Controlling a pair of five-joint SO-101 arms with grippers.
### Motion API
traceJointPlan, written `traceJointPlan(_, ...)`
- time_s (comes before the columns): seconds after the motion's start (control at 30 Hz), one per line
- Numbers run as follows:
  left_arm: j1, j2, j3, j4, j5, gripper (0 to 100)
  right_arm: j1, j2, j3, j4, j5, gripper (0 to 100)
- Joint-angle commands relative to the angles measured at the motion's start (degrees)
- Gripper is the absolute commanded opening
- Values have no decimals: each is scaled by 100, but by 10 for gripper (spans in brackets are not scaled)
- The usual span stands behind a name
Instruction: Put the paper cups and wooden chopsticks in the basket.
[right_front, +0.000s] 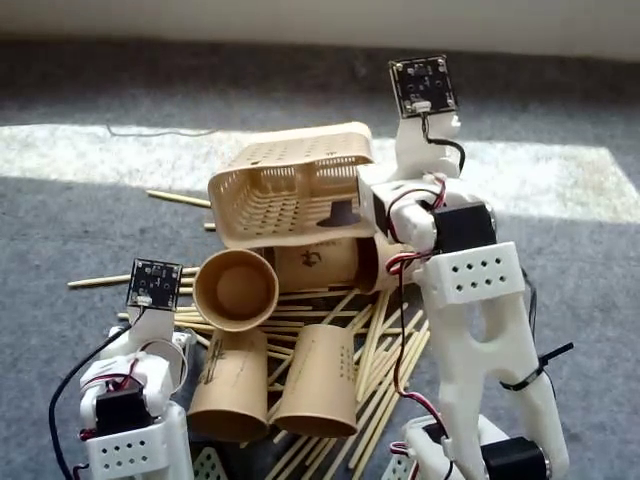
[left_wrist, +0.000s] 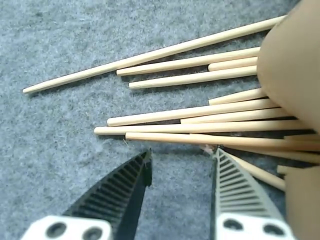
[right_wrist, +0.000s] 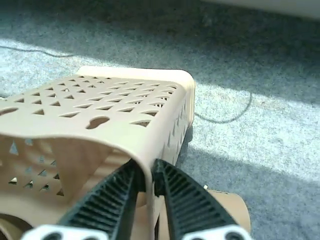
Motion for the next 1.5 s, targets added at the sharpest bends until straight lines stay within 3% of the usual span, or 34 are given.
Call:
traceJointPlan(0.0,-57,-40,110,-88,-35,189,75,-224,-338,40,-53,5)
traceJointPlan(0.2,-57,-40,110,-88,-26,189,251,-224,-295,-13,-70,5)
traceJointPlan(0.4,-57,-40,110,-88,-26,189,655,-207,-286,-338,-589,5)
traceJointPlan(0.6,-57,-40,110,-88,-26,189,664,532,-391,-163,-607,5)
traceJointPlan(0.97,-66,-40,110,-88,-26,189,664,1833,-1692,-101,-615,5)
traceJointPlan(1.13,-66,-40,110,-88,-26,189,646,2378,-2571,470,-615,7)
traceJointPlan(1.37,-66,-40,110,-88,-26,189,549,3160,-3855,1446,-615,170)
traceJointPlan(1.47,-66,-40,110,-88,-26,189,409,3345,-4295,1692,-580,176)
